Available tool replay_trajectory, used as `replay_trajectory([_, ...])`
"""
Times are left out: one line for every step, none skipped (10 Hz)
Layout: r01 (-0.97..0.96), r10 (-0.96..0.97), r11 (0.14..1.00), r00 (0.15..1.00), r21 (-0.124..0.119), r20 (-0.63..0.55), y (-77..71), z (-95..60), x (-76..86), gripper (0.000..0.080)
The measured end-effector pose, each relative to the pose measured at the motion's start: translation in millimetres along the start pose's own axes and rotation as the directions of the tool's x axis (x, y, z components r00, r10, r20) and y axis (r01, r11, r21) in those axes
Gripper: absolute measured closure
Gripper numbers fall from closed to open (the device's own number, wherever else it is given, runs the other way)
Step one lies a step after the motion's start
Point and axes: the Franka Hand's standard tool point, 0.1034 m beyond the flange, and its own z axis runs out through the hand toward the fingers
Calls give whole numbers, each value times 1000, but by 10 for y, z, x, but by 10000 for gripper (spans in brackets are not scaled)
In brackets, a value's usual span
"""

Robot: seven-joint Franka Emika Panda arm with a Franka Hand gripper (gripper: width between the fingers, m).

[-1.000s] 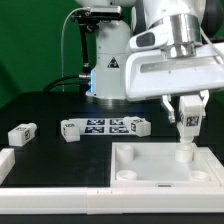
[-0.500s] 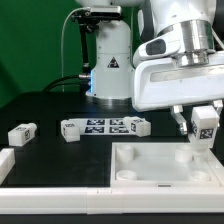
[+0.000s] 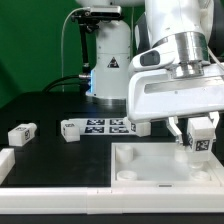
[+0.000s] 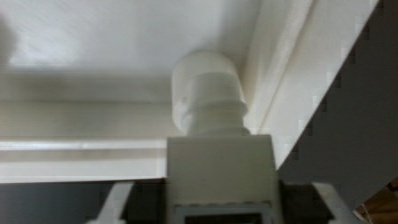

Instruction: Assemble one leg

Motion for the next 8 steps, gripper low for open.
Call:
replay_trajectory([2,-2,1000,999,-2,-44,-7,24,18,509])
replay_trajectory([4,-4,1000,999,-1,-37,-15,39,11,509])
replay_trajectory([4,-4,1000,999,0,-36,-17,42,12,509])
replay_trajectory([4,-4,1000,999,0,-38,-16,48,18,509])
replay_trajectory([5,-5,1000,999,0,-43,-17,68,35,509])
replay_trajectory([6,-6,1000,999,-1,-43,-10,82,30,509])
replay_trajectory([9,-9,1000,999,-3,-31,16,127,-34,509])
replay_trajectory([12,-12,1000,999,-6,-47,35,153,-38,509])
